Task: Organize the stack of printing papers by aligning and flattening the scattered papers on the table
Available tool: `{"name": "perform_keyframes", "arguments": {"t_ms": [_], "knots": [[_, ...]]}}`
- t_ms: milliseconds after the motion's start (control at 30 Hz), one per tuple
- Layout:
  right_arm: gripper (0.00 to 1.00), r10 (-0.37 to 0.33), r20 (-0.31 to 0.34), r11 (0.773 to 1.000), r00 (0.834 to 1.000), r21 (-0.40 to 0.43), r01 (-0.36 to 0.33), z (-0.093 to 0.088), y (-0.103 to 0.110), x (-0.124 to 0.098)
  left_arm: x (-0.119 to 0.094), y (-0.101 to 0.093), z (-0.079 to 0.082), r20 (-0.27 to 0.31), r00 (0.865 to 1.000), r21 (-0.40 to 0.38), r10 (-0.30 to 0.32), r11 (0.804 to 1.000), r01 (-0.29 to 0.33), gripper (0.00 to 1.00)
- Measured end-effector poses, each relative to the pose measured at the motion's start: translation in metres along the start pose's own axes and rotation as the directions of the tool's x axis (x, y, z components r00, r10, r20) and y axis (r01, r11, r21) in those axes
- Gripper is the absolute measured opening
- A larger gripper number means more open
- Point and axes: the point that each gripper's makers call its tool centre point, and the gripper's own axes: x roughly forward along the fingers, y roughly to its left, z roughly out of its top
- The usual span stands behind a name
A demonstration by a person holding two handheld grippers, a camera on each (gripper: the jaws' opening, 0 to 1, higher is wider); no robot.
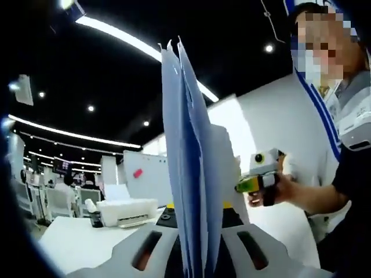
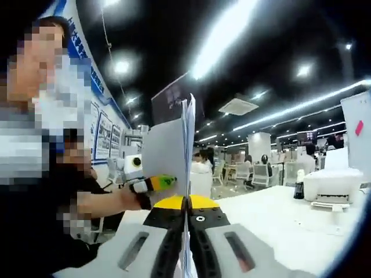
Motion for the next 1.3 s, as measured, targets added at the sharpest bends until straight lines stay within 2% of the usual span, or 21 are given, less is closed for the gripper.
{"name": "perform_keyframes", "arguments": {"t_ms": [67,133,233,267,333,467,600,833,1000,1300], "knots": [[0.01,0.003,-0.024,1.000,1.000,0.010,-0.003,-0.006,0.000,-0.001,0.000,0.002,-0.007,-0.022,1.000,-0.022,0.008,1.000,-0.008,0.09],[0.10,0.007,-0.049,1.000,0.999,0.020,-0.006,-0.012,0.000,-0.002,0.000,0.004,-0.017,-0.057,0.998,-0.055,0.021,0.998,-0.024,0.16],[0.12,-0.032,-0.091,0.999,0.995,0.028,0.034,-0.027,-0.008,-0.001,0.001,0.009,-0.036,-0.120,0.991,-0.076,0.060,0.995,-0.069,0.19],[0.12,-0.037,-0.096,0.999,0.995,0.027,0.040,-0.030,-0.009,-0.002,0.001,0.009,-0.038,-0.119,0.991,-0.080,0.067,0.994,-0.077,0.19],[0.12,-0.035,-0.103,0.999,0.994,0.036,0.039,-0.032,-0.010,-0.002,0.001,0.012,-0.037,-0.117,0.990,-0.095,0.084,0.991,-0.095,0.20],[0.11,-0.033,-0.112,0.998,0.993,0.044,0.038,-0.032,-0.009,0.002,0.003,0.014,-0.030,-0.090,0.993,-0.134,0.075,0.987,-0.087,0.20],[0.08,-0.039,-0.122,0.999,0.992,0.021,0.042,-0.034,-0.008,0.004,0.006,0.012,-0.030,-0.091,0.994,-0.127,0.065,0.989,-0.076,0.20],[0.00,-0.038,-0.121,0.997,0.992,0.062,0.046,-0.036,-0.011,-0.001,0.006,0.006,-0.035,-0.104,0.994,-0.125,0.046,0.990,-0.059,0.19],[0.00,-0.035,-0.114,0.993,0.993,0.111,0.048,-0.036,-0.012,-0.001,-0.004,0.007,-0.039,-0.112,0.992,-0.136,0.049,0.989,-0.065,0.21],[0.00,-0.038,-0.116,0.992,0.993,0.111,0.051,-0.036,-0.012,-0.003,-0.033,0.010,-0.039,-0.122,0.992,-0.154,0.034,0.987,-0.052,0.20]]}}
